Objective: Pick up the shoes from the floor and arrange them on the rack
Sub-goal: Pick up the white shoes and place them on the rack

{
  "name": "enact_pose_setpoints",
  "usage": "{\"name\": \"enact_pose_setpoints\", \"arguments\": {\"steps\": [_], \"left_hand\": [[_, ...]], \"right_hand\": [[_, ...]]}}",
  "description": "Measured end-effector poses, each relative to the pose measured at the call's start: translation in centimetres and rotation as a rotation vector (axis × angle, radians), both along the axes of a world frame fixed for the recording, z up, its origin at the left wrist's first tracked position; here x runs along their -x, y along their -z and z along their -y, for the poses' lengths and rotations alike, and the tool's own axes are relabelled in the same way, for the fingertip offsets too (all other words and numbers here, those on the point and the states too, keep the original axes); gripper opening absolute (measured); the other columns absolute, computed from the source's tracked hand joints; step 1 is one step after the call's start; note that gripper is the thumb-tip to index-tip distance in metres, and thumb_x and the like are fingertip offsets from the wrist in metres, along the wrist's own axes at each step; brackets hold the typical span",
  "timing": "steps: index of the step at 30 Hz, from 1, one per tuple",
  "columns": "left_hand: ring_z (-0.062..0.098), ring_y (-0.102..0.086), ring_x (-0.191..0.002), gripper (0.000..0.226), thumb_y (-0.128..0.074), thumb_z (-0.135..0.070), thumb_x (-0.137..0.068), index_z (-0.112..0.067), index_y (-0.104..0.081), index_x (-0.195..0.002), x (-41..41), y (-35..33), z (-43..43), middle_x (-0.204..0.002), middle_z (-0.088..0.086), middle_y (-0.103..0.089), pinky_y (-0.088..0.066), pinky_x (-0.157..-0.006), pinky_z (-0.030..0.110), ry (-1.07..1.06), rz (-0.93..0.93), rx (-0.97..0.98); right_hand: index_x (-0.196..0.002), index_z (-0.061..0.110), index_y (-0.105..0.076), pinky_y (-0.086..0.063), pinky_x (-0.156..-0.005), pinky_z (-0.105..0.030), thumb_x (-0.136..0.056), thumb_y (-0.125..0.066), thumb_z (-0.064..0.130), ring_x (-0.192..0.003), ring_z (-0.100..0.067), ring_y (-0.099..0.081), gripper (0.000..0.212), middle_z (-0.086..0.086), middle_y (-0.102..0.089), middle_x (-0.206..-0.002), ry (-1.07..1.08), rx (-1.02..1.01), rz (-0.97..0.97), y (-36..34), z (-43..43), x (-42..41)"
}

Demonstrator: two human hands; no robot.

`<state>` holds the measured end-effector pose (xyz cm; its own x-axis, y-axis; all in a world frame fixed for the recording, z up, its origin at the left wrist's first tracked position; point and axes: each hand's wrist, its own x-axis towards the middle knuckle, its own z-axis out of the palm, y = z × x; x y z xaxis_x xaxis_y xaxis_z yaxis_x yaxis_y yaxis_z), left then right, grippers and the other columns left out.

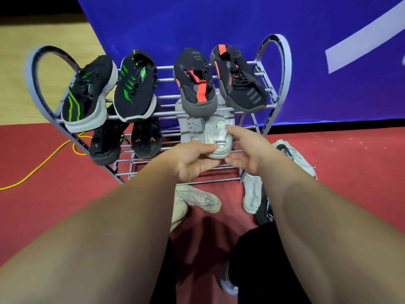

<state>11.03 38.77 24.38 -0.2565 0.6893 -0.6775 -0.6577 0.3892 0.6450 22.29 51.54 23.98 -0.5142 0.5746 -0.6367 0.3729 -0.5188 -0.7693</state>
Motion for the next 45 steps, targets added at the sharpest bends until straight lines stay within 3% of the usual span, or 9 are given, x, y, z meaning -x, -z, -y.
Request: {"name": "enact_pose_setpoints", "arguments": {"steps": [2,6,9,11,13,18,22,33,45], "left_hand": [[0.02,-0.071,-0.092,0.043,-0.078,-0.03,-0.086,-0.011,-0.062,-0.122,-0.4,1.1,-1.1,-0.12,0.006,-0.069,-0.062,-0.074,0.031,0.028,-0.145,0.118],[0.019,-0.071,-0.091,0.054,-0.072,-0.06,-0.08,-0.019,-0.067,-0.115,0.3,2.1,-1.9,-0.108,0.001,-0.069,-0.057,-0.066,0.029,0.04,-0.275,0.222],[0.02,-0.061,-0.062,0.038,-0.067,-0.039,-0.086,-0.007,-0.063,-0.106,2.5,3.4,-1.5,-0.085,0.006,-0.065,-0.051,-0.055,0.029,-0.289,-0.437,0.294],[0.025,-0.058,-0.069,0.051,-0.062,-0.029,-0.075,-0.008,-0.053,-0.12,4.1,4.0,-0.9,-0.098,0.009,-0.064,-0.053,-0.063,0.034,-0.407,-0.576,0.426],[0.027,-0.06,-0.084,0.07,-0.062,-0.025,-0.072,-0.017,-0.038,-0.137,4.9,5.1,-0.6,-0.117,0.011,-0.059,-0.058,-0.069,0.038,-0.383,-0.535,0.509],[0.024,-0.066,-0.087,0.038,-0.055,-0.001,-0.091,-0.006,-0.056,-0.129,4.6,6.7,-1.4,-0.127,0.019,-0.064,-0.061,-0.064,0.035,-0.247,-0.423,0.346],[0.023,-0.072,-0.086,0.041,-0.045,0.005,-0.094,-0.018,-0.057,-0.126,4.0,6.9,-1.9,-0.117,0.01,-0.065,-0.063,-0.071,0.033,-0.405,-0.401,0.286],[0.023,-0.077,-0.075,0.049,-0.041,0.016,-0.092,-0.016,-0.051,-0.128,2.5,5.6,-2.6,-0.117,0.013,-0.066,-0.063,-0.068,0.032,-0.49,-0.27,0.124],[0.025,-0.072,-0.091,0.023,-0.049,0.005,-0.097,-0.015,-0.06,-0.1,2.1,6.0,-4.0,-0.104,0.01,-0.068,-0.061,-0.075,0.029,-0.556,-0.199,0.263]], "right_hand": [[-0.097,0.021,-0.068,-0.055,-0.063,-0.029,-0.092,-0.07,0.023,-0.075,-0.02,-0.071,0.006,-0.004,-0.074,-0.088,0.0,-0.09,0.017,0.8,0.0,0.6],[-0.107,0.025,-0.064,-0.038,-0.045,-0.024,-0.091,-0.067,0.01,-0.058,-0.012,-0.05,0.022,-0.006,-0.072,-0.098,0.187,-0.094,-0.003,2.0,-1.1,1.4],[-0.125,0.027,-0.064,-0.044,-0.052,-0.025,-0.088,-0.064,0.007,-0.066,-0.014,-0.055,0.042,-0.005,-0.074,-0.11,0.219,-0.086,0.032,3.1,-2.2,1.5],[-0.108,0.024,-0.062,-0.045,-0.068,-0.03,-0.087,-0.06,0.002,-0.069,-0.019,-0.049,0.031,-0.004,-0.063,-0.086,0.237,-0.106,0.127,3.9,-2.7,1.3],[-0.102,0.016,-0.056,-0.047,-0.073,-0.032,-0.088,-0.06,0.005,-0.07,-0.022,-0.043,0.019,-0.005,-0.045,-0.074,0.238,-0.097,0.241,4.4,-2.7,0.8],[-0.121,0.006,-0.057,-0.062,-0.068,-0.04,-0.099,-0.063,0.018,-0.091,-0.032,-0.073,0.025,-0.015,-0.062,-0.104,0.242,0.133,0.16,4.5,-1.8,1.2],[-0.133,0.005,-0.055,-0.06,-0.049,-0.028,-0.098,-0.063,0.012,-0.077,-0.025,-0.076,0.037,-0.019,-0.071,-0.113,0.331,0.123,0.134,4.9,-2.3,1.4],[-0.123,0.017,-0.06,-0.062,-0.084,-0.033,-0.101,-0.058,0.006,-0.098,-0.029,-0.071,0.024,-0.009,-0.062,-0.104,0.427,0.151,0.012,4.3,-3.2,0.1],[-0.133,0.006,-0.06,-0.065,-0.066,-0.042,-0.1,-0.054,0.002,-0.087,-0.036,-0.075,0.034,-0.016,-0.066,-0.109,0.396,0.187,0.021,4.5,-4.2,-0.4]]}}
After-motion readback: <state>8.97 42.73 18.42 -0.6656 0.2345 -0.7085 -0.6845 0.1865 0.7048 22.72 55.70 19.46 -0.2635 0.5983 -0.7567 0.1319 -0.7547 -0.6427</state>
